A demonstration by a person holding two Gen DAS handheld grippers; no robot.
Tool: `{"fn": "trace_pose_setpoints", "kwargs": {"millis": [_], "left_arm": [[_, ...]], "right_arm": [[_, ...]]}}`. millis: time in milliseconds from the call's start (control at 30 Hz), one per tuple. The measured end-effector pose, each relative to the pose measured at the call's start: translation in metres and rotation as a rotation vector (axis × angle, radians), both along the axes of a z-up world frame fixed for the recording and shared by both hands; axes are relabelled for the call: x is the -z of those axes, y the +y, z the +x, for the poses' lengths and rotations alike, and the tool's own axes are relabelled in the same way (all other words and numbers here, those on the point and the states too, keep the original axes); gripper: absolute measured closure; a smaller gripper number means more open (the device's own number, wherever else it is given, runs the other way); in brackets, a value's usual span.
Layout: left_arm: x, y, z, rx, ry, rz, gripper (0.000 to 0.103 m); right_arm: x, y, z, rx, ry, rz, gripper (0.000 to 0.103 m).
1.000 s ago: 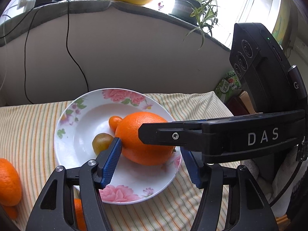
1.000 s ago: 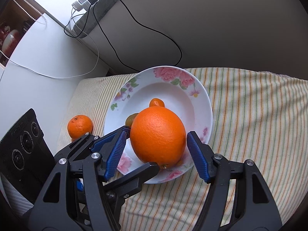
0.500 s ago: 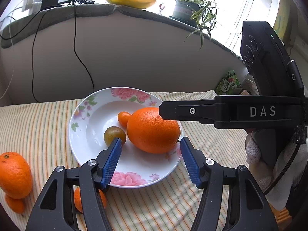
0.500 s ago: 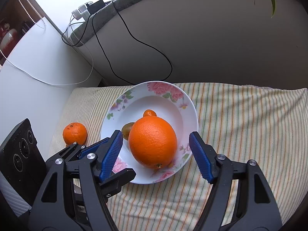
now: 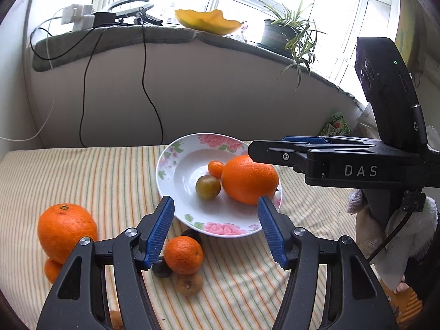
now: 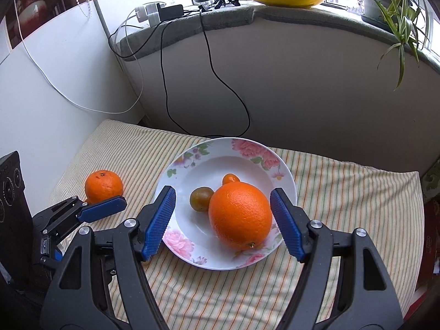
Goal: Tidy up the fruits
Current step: 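Move the open right tool toward the large tangerine on the cloth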
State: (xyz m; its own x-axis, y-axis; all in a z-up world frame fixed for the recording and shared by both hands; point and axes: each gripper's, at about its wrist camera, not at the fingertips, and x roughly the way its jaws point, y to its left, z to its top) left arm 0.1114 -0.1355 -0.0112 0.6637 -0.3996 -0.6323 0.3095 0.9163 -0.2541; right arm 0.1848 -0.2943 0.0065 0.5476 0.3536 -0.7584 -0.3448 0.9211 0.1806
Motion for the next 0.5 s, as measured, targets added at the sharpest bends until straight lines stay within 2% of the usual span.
{"fn": "trace_pose_setpoints", "kwargs": {"millis": [300,500], "left_arm": [[-0.003,0.054,-0.025,-0.09,-0.028,0.027,0.042],[0.004,0.098,-0.038,-0.176,-0.018,0.042,0.041]], "right_arm": [[-0.004,0.045,-0.01,-0.053,-0.028,-0.086,0.029],[-0.004,0.07,-0.013,-0.142,-0.033,-0.047,0.029]]}}
